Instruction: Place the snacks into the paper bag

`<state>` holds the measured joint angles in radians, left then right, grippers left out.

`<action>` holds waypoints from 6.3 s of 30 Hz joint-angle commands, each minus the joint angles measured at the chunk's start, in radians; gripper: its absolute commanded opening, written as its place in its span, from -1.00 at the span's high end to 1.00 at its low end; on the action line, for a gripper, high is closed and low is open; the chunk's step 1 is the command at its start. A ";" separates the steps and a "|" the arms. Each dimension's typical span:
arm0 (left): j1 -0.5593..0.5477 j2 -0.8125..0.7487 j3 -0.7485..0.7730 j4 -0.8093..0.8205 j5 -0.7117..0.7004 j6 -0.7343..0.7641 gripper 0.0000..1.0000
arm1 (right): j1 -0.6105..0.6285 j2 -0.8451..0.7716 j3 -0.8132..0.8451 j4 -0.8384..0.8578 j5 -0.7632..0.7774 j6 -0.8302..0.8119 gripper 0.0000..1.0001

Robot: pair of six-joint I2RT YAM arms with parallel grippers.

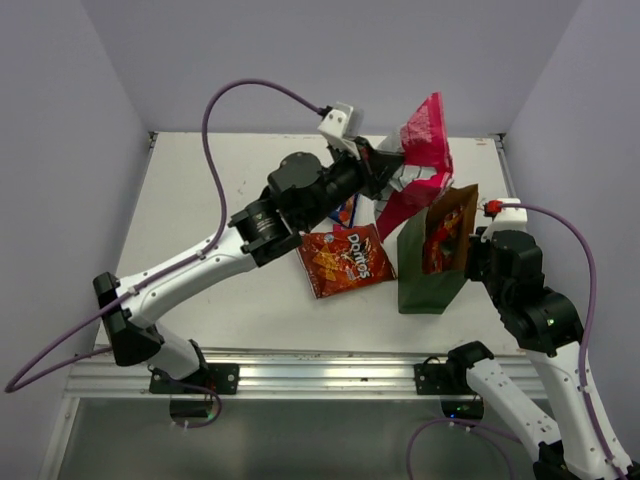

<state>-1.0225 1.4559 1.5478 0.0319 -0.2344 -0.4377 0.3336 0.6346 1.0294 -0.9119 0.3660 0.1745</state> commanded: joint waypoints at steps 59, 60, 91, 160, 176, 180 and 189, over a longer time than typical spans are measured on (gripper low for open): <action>-0.067 0.420 0.212 -0.239 0.215 -0.136 0.88 | 0.001 -0.003 -0.008 0.024 -0.030 -0.015 1.00; -0.070 0.417 0.210 -0.233 0.210 -0.124 0.85 | 0.001 -0.001 -0.008 0.024 -0.032 -0.015 1.00; 0.024 -0.144 -0.600 -0.205 -0.349 -0.220 -0.40 | 0.002 0.008 -0.009 0.025 -0.039 -0.017 1.00; 0.122 0.083 0.167 0.316 0.529 -0.191 1.00 | 0.001 -0.004 -0.011 0.030 -0.072 -0.021 1.00; 0.122 0.462 0.431 0.637 0.992 -0.489 1.00 | 0.001 -0.006 -0.011 0.028 -0.072 -0.020 1.00; 0.122 0.474 0.408 0.608 1.043 -0.501 1.00 | 0.001 -0.004 -0.011 0.027 -0.070 -0.020 1.00; 0.122 0.435 0.187 0.525 1.123 -0.409 1.00 | 0.001 0.002 -0.011 0.028 -0.065 -0.020 1.00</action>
<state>-0.8997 1.9247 1.7870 0.5594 0.8360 -0.8837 0.3336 0.6334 1.0233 -0.8974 0.3191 0.1703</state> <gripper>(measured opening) 0.008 0.010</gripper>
